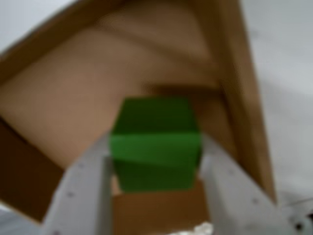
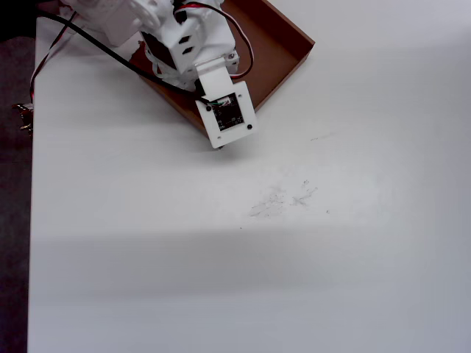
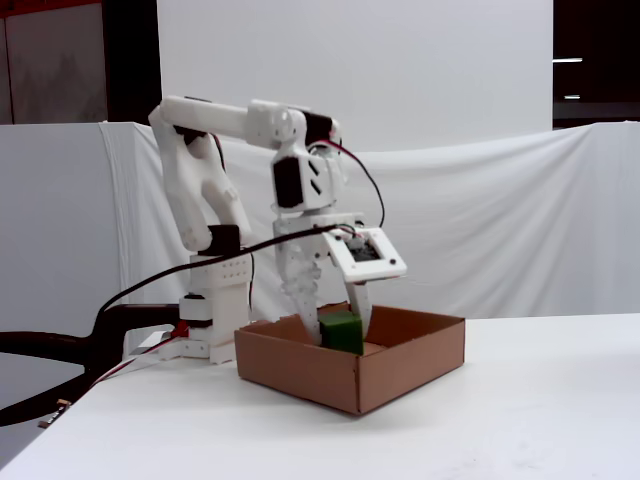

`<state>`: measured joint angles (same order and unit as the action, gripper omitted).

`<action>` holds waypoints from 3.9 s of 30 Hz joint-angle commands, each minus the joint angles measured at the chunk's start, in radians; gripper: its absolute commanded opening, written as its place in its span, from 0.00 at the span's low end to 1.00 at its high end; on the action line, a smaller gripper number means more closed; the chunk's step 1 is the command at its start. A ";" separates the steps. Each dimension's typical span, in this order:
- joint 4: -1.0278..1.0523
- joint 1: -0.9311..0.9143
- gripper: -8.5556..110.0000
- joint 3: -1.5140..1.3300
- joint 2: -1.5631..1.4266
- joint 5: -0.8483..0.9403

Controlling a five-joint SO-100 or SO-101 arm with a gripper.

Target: Grasp a green cube and put it in a box.

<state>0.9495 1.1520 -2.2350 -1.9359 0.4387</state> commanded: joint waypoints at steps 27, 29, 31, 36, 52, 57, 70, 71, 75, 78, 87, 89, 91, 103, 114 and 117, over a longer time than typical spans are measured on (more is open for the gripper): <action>0.187 -0.170 0.32 0.259 -0.009 0.009; 0.190 -0.207 0.31 0.298 -0.026 0.009; 0.190 -0.247 0.31 0.331 -0.046 0.014; 0.173 -0.390 0.29 0.380 -0.100 0.121; -0.032 -0.913 0.20 0.081 -0.462 0.387; -0.044 -1.003 0.19 -0.173 -0.703 0.422; 0.184 -1.068 0.19 -0.703 -1.218 0.695; 0.192 -1.069 0.19 -0.726 -1.241 0.710; 0.267 -1.078 0.18 -0.735 -1.247 0.788; 0.298 -1.069 0.18 -0.736 -1.247 0.805; 0.304 -1.057 0.16 -0.736 -1.247 0.795; 0.305 -1.058 0.16 -0.736 -1.247 0.793; 0.305 -1.062 0.16 -0.736 -1.247 0.793; 0.305 -1.089 0.23 -0.736 -1.247 0.790; 0.305 -1.089 0.26 -0.736 -1.247 0.779; 0.305 -1.089 0.26 -0.736 -1.247 0.776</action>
<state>1.2410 0.0552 -2.9775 -3.1815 1.2103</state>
